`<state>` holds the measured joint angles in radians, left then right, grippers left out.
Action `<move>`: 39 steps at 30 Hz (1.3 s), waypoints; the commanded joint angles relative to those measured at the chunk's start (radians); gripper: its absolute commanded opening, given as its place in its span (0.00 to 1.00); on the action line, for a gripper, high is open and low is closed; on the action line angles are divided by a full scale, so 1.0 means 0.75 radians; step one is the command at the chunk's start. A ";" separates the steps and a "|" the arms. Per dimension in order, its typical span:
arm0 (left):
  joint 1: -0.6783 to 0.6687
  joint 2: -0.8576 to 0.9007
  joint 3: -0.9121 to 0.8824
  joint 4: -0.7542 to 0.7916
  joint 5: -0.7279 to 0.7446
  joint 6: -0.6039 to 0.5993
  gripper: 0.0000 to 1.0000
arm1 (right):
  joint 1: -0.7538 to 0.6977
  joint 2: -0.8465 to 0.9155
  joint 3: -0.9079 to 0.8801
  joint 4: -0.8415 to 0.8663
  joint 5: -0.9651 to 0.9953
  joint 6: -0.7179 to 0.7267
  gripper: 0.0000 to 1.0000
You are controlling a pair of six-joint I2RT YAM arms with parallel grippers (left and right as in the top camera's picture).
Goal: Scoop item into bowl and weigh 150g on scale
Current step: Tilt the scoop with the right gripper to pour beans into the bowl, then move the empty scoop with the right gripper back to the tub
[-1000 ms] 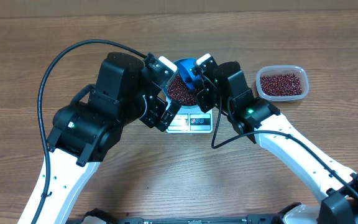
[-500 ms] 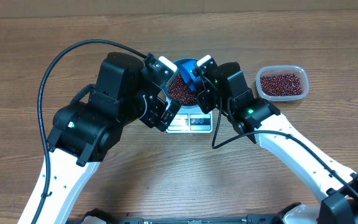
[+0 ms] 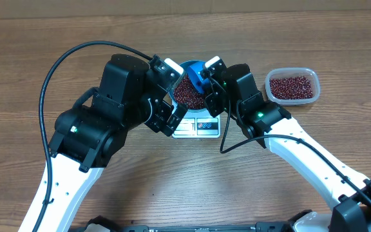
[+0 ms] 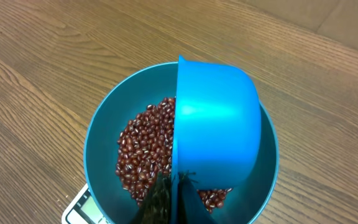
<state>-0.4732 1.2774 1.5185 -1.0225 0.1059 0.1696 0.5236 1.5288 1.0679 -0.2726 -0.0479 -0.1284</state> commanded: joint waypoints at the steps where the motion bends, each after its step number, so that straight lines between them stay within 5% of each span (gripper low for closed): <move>1: 0.003 0.007 0.028 0.002 0.023 -0.013 1.00 | -0.008 -0.034 0.036 0.007 0.002 0.006 0.04; 6: 0.002 0.007 0.028 0.002 0.023 -0.013 0.99 | -0.008 -0.034 0.036 0.005 0.002 0.149 0.04; 14: 0.002 0.007 0.028 0.002 0.023 -0.013 0.99 | -0.012 -0.034 0.036 0.024 -0.102 0.660 0.04; 39: 0.002 0.007 0.028 0.002 0.023 -0.013 1.00 | -0.215 -0.171 0.037 0.059 -0.036 0.508 0.04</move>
<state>-0.4732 1.2778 1.5185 -1.0229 0.1059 0.1696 0.3973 1.4593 1.0679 -0.2119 -0.1127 0.2863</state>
